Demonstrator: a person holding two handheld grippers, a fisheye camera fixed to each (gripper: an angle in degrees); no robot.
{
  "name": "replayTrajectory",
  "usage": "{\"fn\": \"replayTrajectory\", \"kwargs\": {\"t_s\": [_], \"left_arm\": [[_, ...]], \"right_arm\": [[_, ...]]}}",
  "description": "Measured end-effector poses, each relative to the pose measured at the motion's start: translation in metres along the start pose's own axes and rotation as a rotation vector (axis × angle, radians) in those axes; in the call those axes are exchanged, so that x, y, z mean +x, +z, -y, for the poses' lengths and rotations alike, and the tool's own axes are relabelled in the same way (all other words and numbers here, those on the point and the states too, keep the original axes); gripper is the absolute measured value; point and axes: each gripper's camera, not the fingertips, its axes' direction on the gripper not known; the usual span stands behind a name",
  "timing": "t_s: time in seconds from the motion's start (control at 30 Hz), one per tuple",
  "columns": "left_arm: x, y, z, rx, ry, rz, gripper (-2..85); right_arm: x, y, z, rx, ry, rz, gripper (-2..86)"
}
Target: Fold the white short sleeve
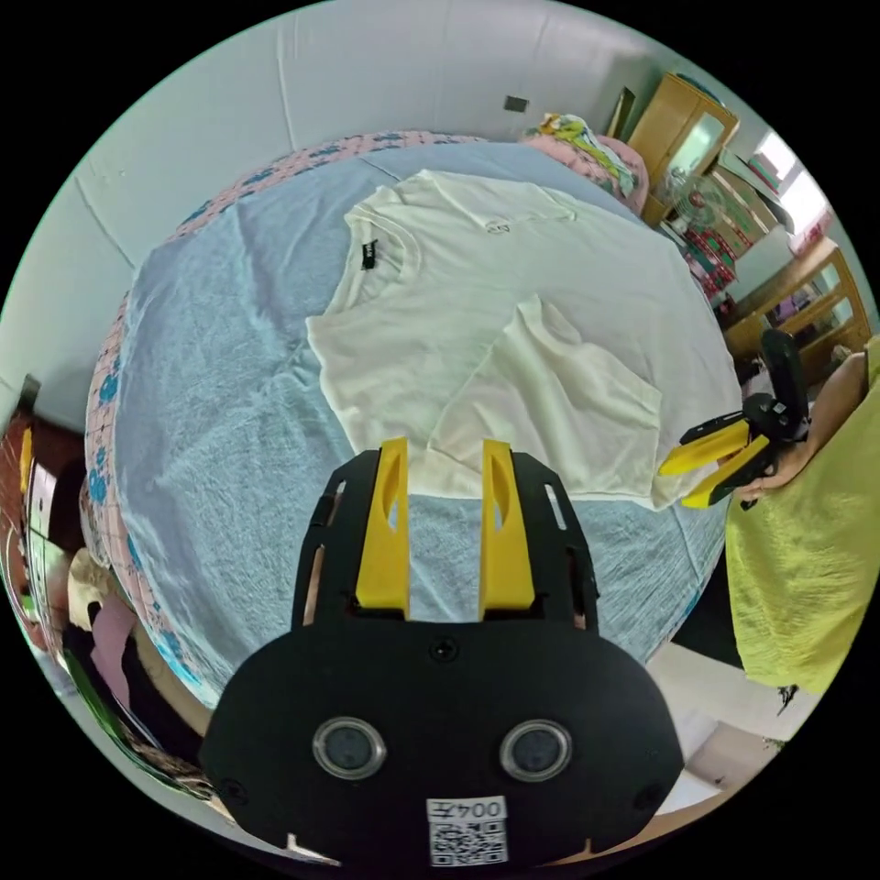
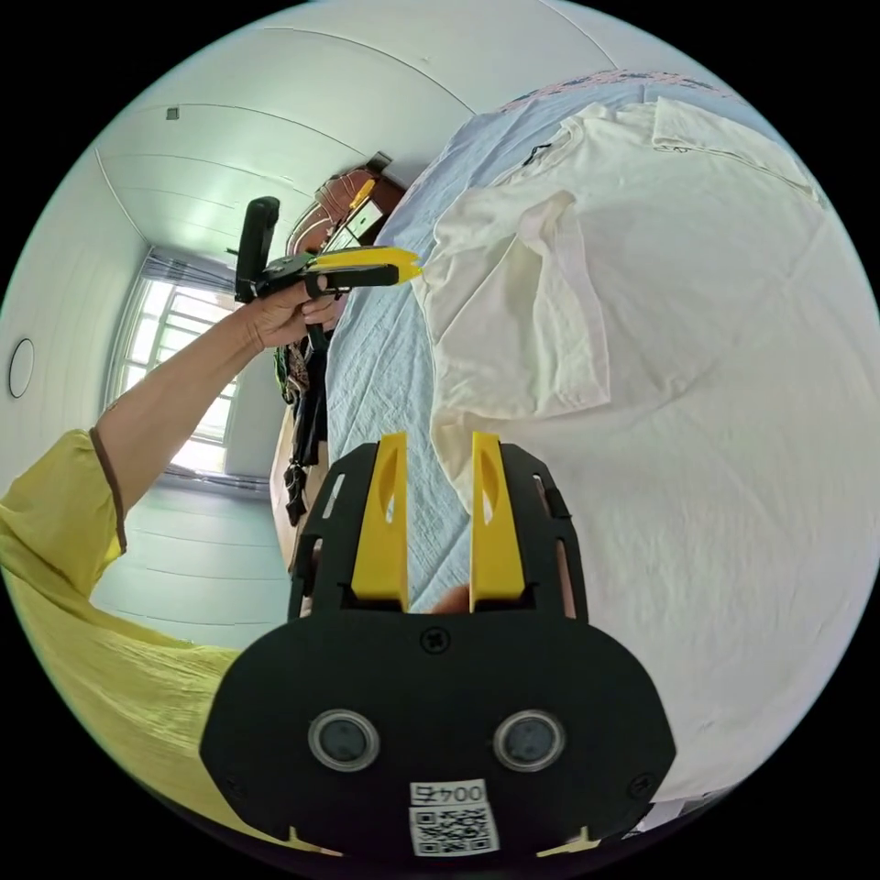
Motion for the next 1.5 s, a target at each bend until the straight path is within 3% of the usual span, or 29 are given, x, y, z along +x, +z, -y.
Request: {"fn": "replayTrajectory", "kwargs": {"t_s": [0.37,0.63,0.83,1.0,1.23,1.4,1.5], "left_arm": [[0.015,0.03,0.036,-0.129,0.09,-0.075,8.2],[0.011,0.02,0.028,-0.059,0.034,-0.109,3.5],[0.005,-0.007,0.004,-0.005,0.049,-0.139,2.7],[0.002,0.008,-0.025,-0.09,0.047,-0.139,2.2],[-0.004,-0.011,-0.053,-0.011,-0.058,-0.145,1.3],[-0.003,-0.054,-0.075,0.026,-0.118,-0.042,0.6],[0.019,-0.079,-0.083,0.138,-0.17,-0.047,0.5]], "right_arm": [[-0.031,0.055,-0.016,-0.008,-0.005,-0.031,10.3],[-0.036,0.088,-0.025,-0.026,0.049,-0.091,4.1],[-0.08,0.104,-0.056,-0.01,-0.155,-0.189,3.9],[-0.091,0.145,-0.086,-0.057,-0.263,-0.297,4.3],[-0.092,0.167,-0.114,-0.077,-0.345,-0.31,5.5],[-0.089,0.137,-0.144,-0.063,-0.393,-0.253,7.2],[-0.07,0.105,-0.156,-0.006,-0.338,-0.294,7.4]]}}
